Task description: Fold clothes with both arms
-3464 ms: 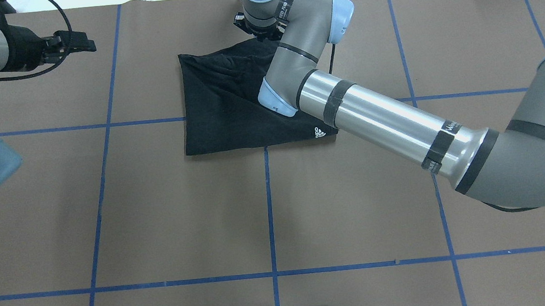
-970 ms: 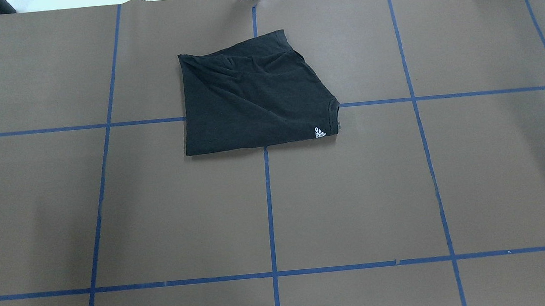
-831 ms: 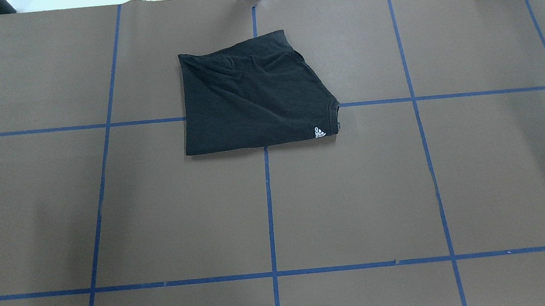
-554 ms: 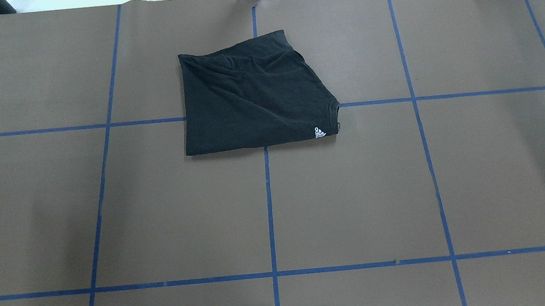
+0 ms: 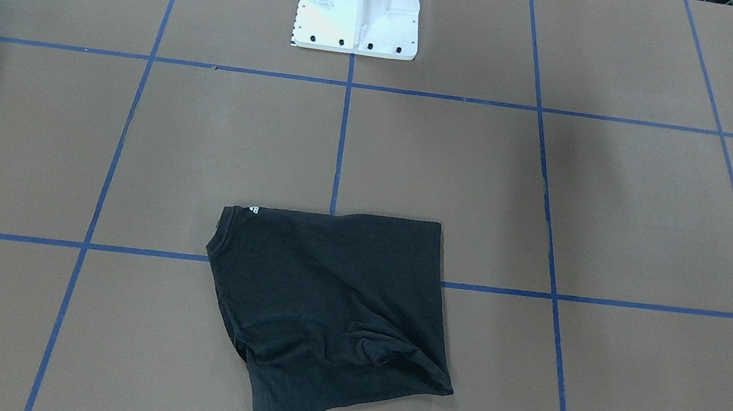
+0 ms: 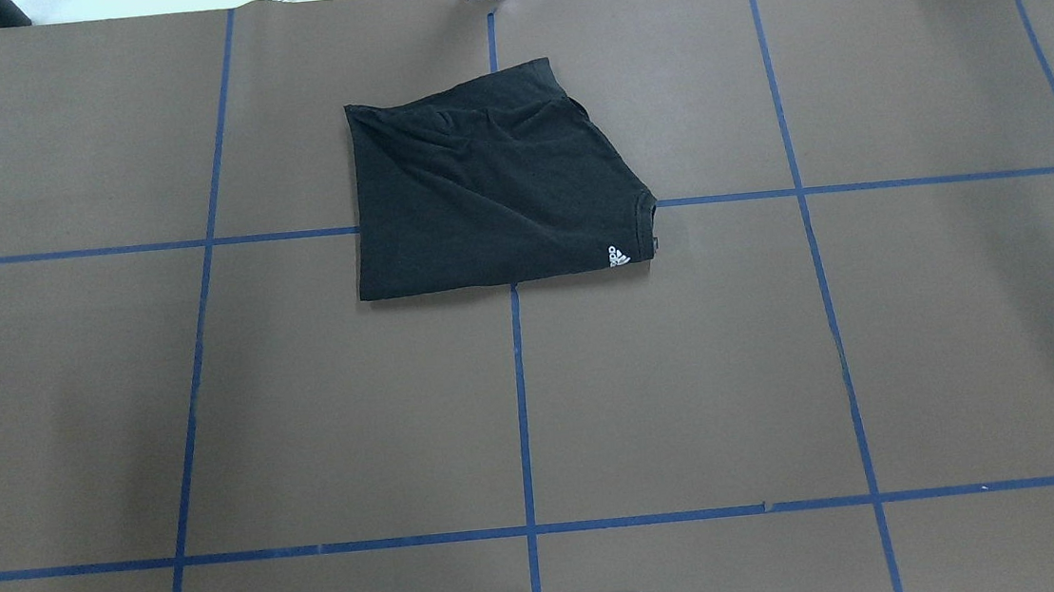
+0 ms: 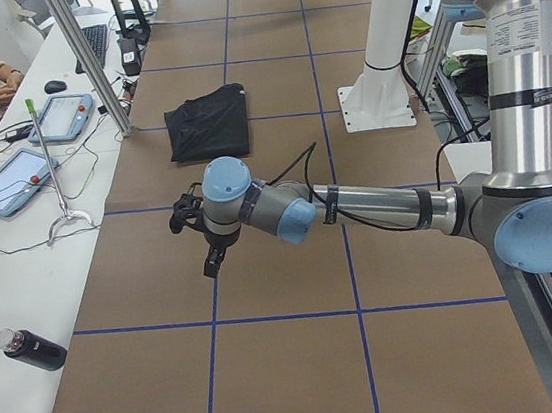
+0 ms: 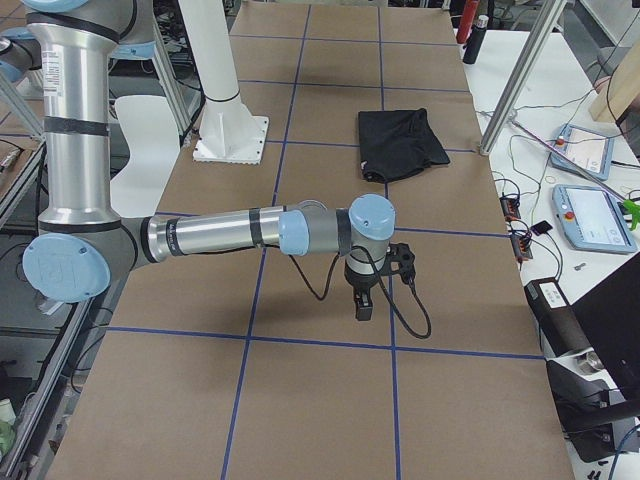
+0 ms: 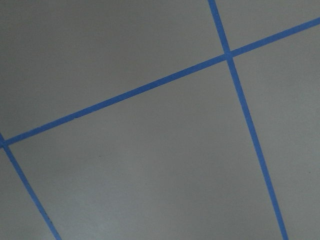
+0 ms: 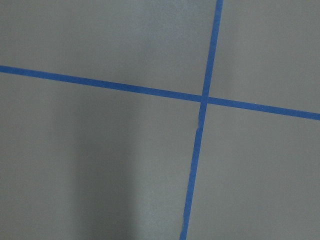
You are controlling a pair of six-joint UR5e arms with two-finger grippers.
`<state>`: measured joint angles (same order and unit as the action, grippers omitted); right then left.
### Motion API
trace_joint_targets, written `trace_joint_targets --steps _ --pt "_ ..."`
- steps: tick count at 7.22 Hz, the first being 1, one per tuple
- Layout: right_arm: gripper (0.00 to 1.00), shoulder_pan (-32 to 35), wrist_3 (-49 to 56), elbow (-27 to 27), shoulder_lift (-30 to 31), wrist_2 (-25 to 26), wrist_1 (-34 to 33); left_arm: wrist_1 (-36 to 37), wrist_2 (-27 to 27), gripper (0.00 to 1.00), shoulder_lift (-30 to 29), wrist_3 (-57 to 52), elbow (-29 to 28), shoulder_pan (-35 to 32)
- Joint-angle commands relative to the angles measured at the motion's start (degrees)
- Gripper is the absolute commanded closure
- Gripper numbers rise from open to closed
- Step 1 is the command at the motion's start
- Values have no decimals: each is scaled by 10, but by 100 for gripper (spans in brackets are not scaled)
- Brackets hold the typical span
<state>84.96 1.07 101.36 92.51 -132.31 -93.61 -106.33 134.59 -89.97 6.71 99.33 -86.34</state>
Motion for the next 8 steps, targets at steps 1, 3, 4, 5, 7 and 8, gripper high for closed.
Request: trace_joint_targets --steps 1,3,4,5,7,8 --pt "0 -7 -2 -1 4 3 8 68 -4 0 -21 -3 19 -35" --pt "0 -7 2 -5 7 -4 8 41 -3 0 15 -3 17 -30" --pt "0 -7 0 -10 9 -12 6 44 -4 0 7 -2 19 -29" --pt "0 -6 1 -8 8 -27 7 34 -6 0 12 -5 13 -29" --pt "0 -4 -3 -9 9 -26 6 24 3 0 7 2 17 -29" --pt "0 -2 -3 -8 9 -27 6 28 15 0 6 2 22 -29"
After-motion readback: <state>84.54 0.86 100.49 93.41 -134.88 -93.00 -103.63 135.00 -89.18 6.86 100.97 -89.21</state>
